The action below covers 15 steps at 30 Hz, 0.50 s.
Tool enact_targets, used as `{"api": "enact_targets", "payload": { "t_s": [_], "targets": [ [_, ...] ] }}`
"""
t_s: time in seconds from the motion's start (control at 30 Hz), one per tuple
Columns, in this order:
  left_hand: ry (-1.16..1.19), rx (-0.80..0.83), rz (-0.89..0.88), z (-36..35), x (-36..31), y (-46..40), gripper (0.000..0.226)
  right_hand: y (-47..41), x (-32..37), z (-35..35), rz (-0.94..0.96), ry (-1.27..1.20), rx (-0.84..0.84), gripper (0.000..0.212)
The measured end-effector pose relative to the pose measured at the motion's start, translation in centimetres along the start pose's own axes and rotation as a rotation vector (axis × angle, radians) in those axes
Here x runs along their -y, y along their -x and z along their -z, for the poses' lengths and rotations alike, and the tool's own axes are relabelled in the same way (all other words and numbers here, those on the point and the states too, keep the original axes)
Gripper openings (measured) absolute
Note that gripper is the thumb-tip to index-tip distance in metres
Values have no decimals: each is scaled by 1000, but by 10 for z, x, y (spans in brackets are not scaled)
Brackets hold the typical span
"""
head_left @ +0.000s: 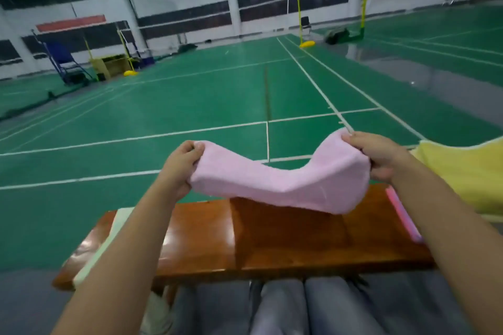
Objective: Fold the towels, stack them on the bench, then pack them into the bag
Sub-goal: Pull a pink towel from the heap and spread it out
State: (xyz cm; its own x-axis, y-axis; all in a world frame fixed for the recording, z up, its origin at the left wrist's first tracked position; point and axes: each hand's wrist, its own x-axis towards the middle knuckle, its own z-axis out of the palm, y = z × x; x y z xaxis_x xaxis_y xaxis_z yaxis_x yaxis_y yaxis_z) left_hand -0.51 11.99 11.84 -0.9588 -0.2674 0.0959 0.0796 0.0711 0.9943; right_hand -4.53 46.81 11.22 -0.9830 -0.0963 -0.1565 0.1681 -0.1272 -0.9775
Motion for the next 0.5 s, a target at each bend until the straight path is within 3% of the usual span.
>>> {"api": "enact_targets", "payload": {
  "t_s": [0.1,0.2,0.3,0.5],
  "targets": [
    [0,31,159,2,60,36,17,20,-67,13,-177,93,-71,26],
    [84,-2,202,8,86,65,13,46,-92,21,-227,104,-78,23],
    [123,-38,185,13,86,89,13,71,-92,22,-225,96,-69,17],
    [130,-21,63,18,59,131,15,114,-76,17,-131,85,-20,24]
  ]
}}
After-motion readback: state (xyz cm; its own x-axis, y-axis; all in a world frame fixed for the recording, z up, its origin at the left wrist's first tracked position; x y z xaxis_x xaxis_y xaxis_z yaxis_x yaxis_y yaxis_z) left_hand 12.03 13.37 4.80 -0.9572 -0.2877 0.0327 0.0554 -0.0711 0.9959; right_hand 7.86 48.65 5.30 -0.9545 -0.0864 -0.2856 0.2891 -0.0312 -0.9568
